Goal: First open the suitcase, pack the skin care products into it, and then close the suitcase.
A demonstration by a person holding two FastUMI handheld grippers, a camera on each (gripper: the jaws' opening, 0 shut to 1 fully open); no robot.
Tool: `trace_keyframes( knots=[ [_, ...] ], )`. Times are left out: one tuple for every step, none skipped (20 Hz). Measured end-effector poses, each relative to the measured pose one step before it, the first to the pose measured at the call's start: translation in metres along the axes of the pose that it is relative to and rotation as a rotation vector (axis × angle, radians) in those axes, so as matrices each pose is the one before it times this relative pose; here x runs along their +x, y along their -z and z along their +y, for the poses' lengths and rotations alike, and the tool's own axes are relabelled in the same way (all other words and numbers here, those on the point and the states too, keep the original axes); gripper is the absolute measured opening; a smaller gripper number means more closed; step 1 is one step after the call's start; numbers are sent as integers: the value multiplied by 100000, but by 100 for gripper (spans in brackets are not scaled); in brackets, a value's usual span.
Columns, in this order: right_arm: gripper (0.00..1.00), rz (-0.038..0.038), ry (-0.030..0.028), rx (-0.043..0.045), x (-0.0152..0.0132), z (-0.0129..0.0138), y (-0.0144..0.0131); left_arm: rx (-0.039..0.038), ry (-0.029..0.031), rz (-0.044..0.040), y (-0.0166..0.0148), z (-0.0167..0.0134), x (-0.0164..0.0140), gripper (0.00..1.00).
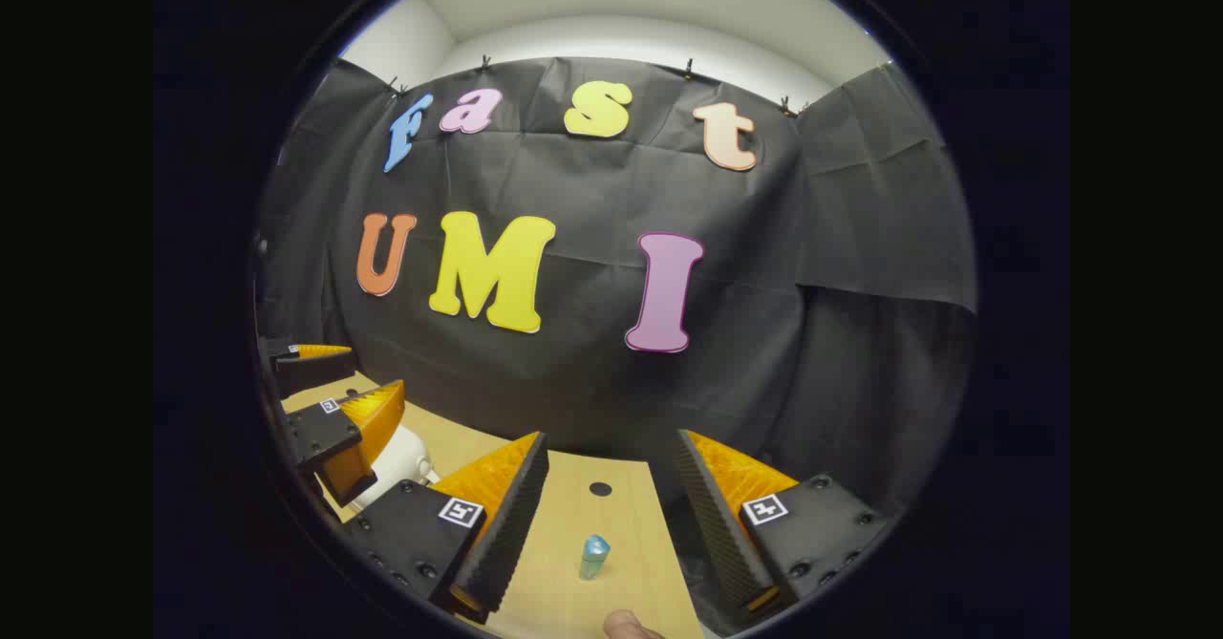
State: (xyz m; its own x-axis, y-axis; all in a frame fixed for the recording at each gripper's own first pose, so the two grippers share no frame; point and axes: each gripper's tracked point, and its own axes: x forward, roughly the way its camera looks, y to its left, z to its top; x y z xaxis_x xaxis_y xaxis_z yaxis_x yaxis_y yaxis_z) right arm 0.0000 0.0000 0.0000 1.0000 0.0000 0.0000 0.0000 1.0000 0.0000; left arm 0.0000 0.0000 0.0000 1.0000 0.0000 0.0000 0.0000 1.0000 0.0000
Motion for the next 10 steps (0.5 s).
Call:
trace_keyframes(
  knots=[
    [80,-58,91,136,19,-69,87,-43,215,-10,1,4,-111,99],
    [80,152,2,-65,75,25,52,247,-59,136,57,-33,4,99],
    [80,327,163,-178,78,3,246,197,-20,220,122,41,40,99],
    [79,318,-231,107,16,56,54,-41,118,474,99,-16,90,99],
    [79,348,72,-123,-76,39,122,71,-10,557,84,26,35,99],
    [79,160,172,-283,-14,-29,89,61,64,249,39,-73,-40,98],
    [80,7,38,-166,-88,-69,65,-13,55,-58,29,-82,-208,99],
    [80,34,-26,-10,10,16,-5,-39,67,31,6,16,16,99],
    [80,184,12,-81,3,5,127,33,159,18,15,-69,128,99],
    [80,150,109,-145,68,-6,7,-13,-140,47,53,23,10,99]
  ],
)
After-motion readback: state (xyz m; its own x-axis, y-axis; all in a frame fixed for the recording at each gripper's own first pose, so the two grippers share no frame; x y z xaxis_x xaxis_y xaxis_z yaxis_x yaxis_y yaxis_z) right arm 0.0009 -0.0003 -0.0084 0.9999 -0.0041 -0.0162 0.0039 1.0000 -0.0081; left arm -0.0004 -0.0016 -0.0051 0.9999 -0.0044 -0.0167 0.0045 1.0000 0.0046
